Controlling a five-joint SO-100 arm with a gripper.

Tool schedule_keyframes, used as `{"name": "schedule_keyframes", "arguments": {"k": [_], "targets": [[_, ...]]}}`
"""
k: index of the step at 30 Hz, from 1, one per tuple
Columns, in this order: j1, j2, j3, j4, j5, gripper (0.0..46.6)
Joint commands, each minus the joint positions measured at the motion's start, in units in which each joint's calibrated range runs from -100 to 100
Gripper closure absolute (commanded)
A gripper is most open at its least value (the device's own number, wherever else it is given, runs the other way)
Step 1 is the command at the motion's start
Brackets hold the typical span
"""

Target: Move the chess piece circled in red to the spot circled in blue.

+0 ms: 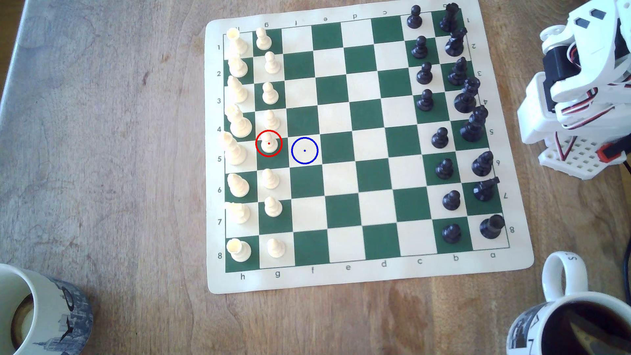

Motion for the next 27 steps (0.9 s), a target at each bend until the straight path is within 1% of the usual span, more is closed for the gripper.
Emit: {"name": "schedule_keyframes", "arguments": {"k": [1,18,23,27], "targets": [[-0.47,-0.20,1.26,0.60,0.34,46.4],[-1.10,-0.20,1.26,12.48,0.10,46.4],[-0.63,-0.20,1.17,18.79,0.00,46.4],[-0.32,-0.20,-0.09,27.80,0.00,46.4]]}}
